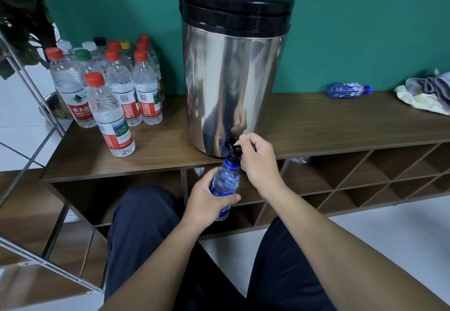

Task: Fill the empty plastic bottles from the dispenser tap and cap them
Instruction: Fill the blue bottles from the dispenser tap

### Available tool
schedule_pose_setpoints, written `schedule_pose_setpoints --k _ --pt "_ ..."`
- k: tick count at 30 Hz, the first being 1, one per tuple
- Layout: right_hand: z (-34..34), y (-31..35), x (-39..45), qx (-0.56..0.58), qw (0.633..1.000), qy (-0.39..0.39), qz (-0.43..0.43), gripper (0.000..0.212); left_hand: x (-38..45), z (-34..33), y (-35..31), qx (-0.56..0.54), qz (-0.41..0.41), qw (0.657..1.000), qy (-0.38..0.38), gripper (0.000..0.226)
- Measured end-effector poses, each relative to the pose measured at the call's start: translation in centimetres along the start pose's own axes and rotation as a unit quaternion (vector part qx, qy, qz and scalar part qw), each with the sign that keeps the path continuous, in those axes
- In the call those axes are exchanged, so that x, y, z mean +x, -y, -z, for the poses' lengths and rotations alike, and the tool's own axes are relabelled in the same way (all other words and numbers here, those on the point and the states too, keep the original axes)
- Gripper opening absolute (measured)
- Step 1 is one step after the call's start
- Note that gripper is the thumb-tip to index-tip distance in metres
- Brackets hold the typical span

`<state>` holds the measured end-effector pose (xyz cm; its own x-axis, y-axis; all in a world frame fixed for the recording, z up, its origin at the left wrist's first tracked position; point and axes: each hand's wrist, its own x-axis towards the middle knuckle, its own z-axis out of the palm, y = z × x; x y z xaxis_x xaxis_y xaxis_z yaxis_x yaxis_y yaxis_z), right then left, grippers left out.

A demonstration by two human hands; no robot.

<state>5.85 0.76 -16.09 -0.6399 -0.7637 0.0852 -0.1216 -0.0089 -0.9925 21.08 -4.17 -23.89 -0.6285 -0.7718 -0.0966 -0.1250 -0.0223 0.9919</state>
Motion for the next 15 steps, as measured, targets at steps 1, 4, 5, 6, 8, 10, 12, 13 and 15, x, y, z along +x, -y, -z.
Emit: schedule_pose_setpoints --k 1,4,5,6,8,10,12,13,15 --pt "0.03 0.02 -0.01 0.001 1.000 0.001 -0.001 0.031 0.04 0.01 0.06 -0.001 0.000 1.000 0.000 0.077" --pt "0.12 0.12 -0.04 -0.007 1.000 0.003 -0.001 0.030 0.08 0.05 0.11 0.001 0.000 1.000 0.001 0.078" --pt "0.15 0.15 -0.06 -0.010 1.000 0.004 -0.001 0.030 0.09 0.05 0.08 0.003 0.001 1.000 0.001 0.078" --pt "0.17 0.16 -0.08 -0.011 1.000 0.005 -0.001 0.030 0.08 0.05 0.03 0.002 0.001 1.000 0.001 0.077" --pt "0.15 0.17 -0.10 -0.012 1.000 0.006 0.000 0.030 0.05 0.04 -0.04 0.001 0.001 1.000 0.002 0.076" --pt "0.11 0.14 -0.06 -0.009 1.000 0.006 0.001 0.030 0.00 0.03 -0.10 -0.002 -0.001 1.000 0.001 0.075" --pt "0.09 0.09 -0.03 -0.008 1.000 0.006 0.002 0.030 -0.08 0.05 -0.15 -0.005 -0.002 1.000 0.001 0.075" --pt "0.10 0.08 -0.04 -0.007 1.000 0.006 0.003 0.031 -0.15 0.05 -0.22 -0.006 -0.002 1.000 0.003 0.075" --pt "0.13 0.13 -0.11 -0.006 1.000 0.006 0.005 0.031 -0.17 0.07 -0.23 -0.003 -0.001 1.000 0.003 0.076"
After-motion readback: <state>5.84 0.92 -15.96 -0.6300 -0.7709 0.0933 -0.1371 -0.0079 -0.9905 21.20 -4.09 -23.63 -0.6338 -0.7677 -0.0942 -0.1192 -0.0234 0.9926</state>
